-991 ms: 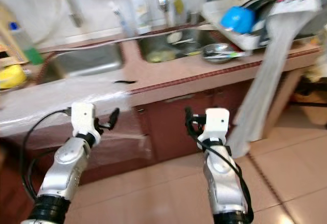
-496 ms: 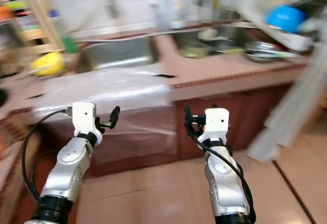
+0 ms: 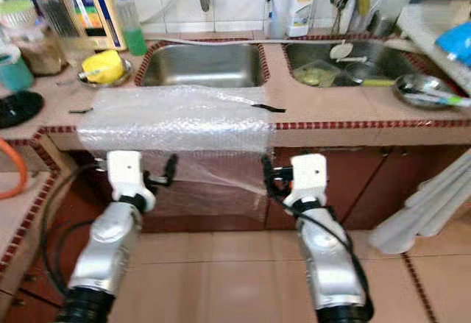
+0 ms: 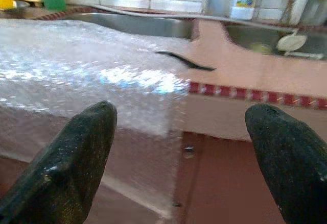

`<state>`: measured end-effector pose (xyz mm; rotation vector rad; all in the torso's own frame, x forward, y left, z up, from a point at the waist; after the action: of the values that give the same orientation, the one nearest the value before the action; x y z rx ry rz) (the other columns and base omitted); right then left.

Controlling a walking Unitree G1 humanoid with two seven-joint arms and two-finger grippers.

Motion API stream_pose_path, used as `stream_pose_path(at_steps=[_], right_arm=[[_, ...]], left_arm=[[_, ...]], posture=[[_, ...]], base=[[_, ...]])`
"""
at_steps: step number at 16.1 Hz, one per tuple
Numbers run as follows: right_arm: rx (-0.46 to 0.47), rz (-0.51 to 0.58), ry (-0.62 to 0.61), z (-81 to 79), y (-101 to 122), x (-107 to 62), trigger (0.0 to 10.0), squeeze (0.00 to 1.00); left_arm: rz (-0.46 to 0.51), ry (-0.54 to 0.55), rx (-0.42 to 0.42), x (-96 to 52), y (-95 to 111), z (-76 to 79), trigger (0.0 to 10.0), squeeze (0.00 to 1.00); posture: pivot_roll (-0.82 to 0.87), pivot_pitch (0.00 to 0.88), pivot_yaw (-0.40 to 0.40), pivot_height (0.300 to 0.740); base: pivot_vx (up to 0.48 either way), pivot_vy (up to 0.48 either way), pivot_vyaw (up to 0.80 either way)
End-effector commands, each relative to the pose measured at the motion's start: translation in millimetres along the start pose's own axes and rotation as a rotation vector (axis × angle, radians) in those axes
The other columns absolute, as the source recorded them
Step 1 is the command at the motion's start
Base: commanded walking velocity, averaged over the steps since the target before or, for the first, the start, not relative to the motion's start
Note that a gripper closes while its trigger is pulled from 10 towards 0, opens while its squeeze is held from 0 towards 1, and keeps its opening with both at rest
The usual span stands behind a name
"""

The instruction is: Kitchen organization

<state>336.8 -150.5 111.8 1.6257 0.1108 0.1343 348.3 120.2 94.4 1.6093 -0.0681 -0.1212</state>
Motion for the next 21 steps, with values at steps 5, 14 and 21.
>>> stream_pose_path(at_steps=[5,14,21], right_arm=[[-0.050,-0.036,0.047,-3.7,0,4.4,10.0,0.00],[0.000,0.012,0.044,-21.1,-4,14.7,10.0,0.00],[-0.018,0.127,0.033,-17.2,28,11.3,10.0,0.00]], left_arm=[[0.066,-0.003,0.058,1.4,12,2.7,10.0,0.00],[0.070,0.025,0.000,-0.3,13,-16.6,10.0,0.00],[0.162,-0.003,-0.026,1.5,44,-14.2,10.0,0.00]], posture=[[0.12,0.000,-0.130,0.740],[0.10,0.000,0.016,0.740],[0.07,0.000,0.029,0.740]], base=[[0.000,0.000,0.00],[0.000,0.000,0.00],[0.145,0.000,0.00]])
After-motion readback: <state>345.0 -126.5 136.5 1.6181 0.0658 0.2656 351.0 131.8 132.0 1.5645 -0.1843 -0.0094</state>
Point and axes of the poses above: a point about 5 cm out from each wrist's last joint towards the gripper, its own x axis pointing out of the wrist towards the gripper, its own y axis along the axis of the wrist's last joint, z = x × y, the point moved 4 cm from there along x, pointing out of the wrist towards the gripper, and after that the axes turned 7 degrees about x, right-handed, at the moved point
